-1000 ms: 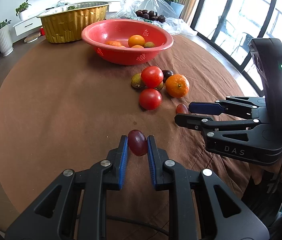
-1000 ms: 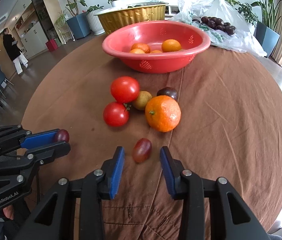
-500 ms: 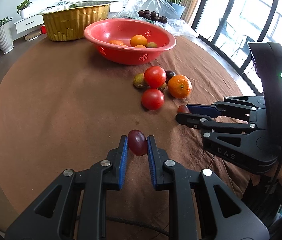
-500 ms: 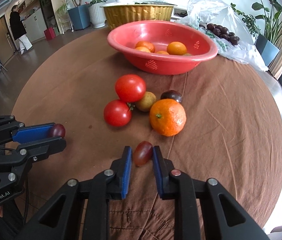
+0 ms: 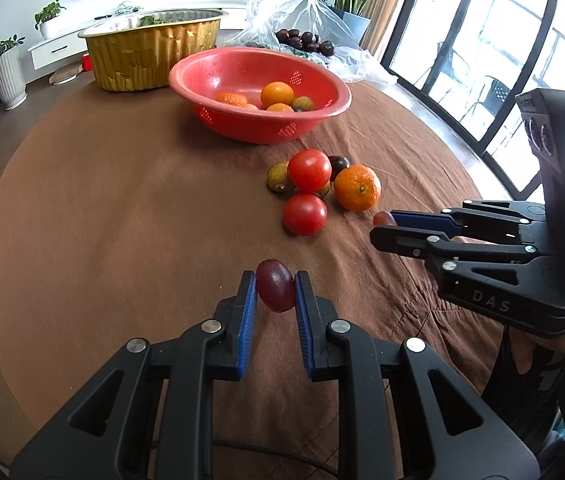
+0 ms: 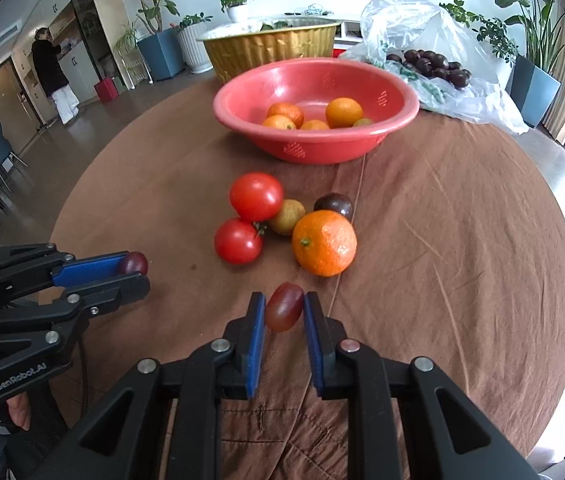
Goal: Organize fruits
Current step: 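Carry the grape and plum to the red bowl and release them inside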
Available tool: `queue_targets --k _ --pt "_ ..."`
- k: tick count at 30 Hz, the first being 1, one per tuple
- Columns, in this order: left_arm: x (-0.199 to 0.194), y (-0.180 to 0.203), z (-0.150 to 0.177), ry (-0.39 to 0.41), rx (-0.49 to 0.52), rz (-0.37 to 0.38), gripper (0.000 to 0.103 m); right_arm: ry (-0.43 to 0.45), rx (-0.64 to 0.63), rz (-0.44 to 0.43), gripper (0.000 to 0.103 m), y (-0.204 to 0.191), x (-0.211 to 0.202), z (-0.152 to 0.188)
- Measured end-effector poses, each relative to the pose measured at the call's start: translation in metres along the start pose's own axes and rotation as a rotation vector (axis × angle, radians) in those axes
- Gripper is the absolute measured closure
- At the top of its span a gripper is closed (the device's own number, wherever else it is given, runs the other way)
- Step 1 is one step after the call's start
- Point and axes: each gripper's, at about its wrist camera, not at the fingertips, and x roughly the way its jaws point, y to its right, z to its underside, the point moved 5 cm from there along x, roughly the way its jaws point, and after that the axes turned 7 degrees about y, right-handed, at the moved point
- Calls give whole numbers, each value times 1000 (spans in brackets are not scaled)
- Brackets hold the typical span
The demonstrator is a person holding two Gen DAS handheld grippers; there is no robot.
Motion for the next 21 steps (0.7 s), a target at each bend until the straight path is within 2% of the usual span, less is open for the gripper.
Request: queue_targets --k 5,11,16,21 --pt "-3 -2 -21 25 5 6 86 40 44 -20 82 14 -13 -16" --pt "-3 -8 -70 77 34 -4 86 98 78 -19 82 42 -24 -50" --pt "11 -19 -118 99 47 -19 86 149 64 -32 82 53 -23 -90" --pt "39 -36 -163 92 39 -15 85 154 41 -47 82 55 -3 -126"
